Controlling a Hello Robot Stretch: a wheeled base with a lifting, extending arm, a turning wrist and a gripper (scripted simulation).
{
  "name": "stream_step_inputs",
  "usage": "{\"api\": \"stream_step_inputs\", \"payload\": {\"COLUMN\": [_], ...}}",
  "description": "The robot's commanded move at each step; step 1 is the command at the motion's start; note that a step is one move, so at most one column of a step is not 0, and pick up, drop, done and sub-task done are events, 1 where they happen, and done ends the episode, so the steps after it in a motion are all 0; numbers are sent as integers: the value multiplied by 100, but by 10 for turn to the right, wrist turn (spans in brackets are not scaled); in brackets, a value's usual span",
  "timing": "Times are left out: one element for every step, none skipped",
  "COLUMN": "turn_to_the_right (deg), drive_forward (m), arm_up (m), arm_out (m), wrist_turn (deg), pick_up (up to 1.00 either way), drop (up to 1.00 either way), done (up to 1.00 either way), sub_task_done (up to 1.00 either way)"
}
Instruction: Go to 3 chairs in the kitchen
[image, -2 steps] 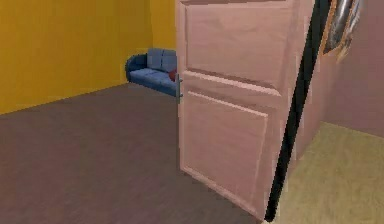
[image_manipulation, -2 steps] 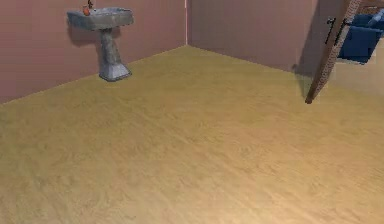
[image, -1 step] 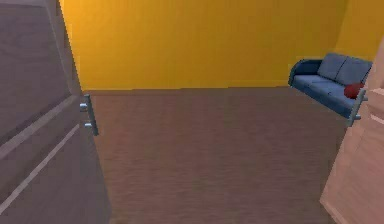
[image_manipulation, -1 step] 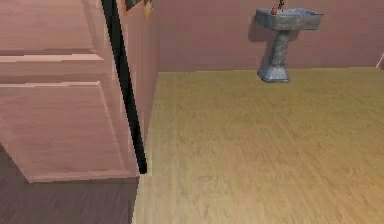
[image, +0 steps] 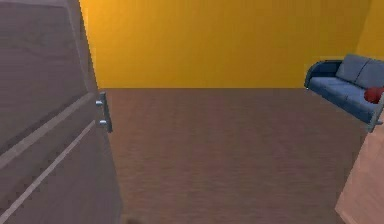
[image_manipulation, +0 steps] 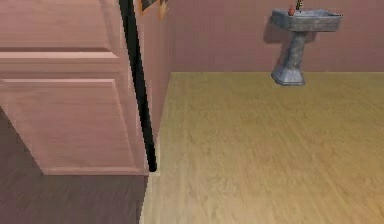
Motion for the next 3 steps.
{"api": "stream_step_inputs", "payload": {"turn_to_the_right": [0, 0, -420], "drive_forward": [100, 50, 0], "arm_up": [0, 0, 0], "arm_out": [0, 0, 0], "wrist_turn": [0, 0, 0], "pick_up": [0, 0, 0], "drop": [0, 0, 0], "done": [0, 0, 0], "sub_task_done": [0, 0, 0]}}
